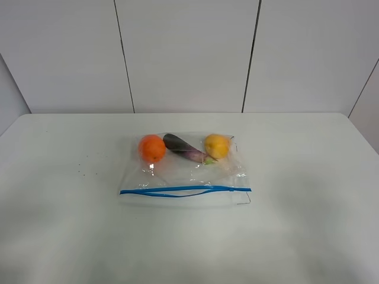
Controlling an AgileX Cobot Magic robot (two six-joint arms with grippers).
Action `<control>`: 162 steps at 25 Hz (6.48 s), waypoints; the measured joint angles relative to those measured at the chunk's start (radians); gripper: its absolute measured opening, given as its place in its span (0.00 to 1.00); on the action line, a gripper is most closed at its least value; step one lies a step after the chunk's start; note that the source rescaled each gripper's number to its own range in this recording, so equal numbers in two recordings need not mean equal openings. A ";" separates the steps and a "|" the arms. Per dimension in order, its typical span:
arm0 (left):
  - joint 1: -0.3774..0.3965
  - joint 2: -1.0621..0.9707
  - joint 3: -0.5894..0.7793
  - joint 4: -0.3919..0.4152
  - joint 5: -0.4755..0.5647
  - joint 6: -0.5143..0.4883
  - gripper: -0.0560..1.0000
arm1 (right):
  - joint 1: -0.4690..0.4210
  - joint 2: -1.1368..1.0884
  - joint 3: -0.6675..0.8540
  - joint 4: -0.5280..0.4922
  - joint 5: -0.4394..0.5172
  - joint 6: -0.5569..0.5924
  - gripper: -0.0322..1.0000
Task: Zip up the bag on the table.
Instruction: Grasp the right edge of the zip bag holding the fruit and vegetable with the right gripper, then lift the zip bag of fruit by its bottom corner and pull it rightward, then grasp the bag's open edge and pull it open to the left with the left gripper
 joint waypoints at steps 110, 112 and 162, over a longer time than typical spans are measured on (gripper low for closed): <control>0.000 0.000 0.000 0.000 0.000 0.000 1.00 | -0.081 2.232 -0.633 1.281 0.163 -1.078 0.03; 0.000 0.000 0.000 0.000 0.000 0.000 1.00 | -0.081 2.232 -0.633 1.281 0.178 -1.034 0.03; 0.000 0.000 0.000 0.000 0.000 0.000 1.00 | 0.012 2.074 -0.632 1.469 0.186 -0.669 0.03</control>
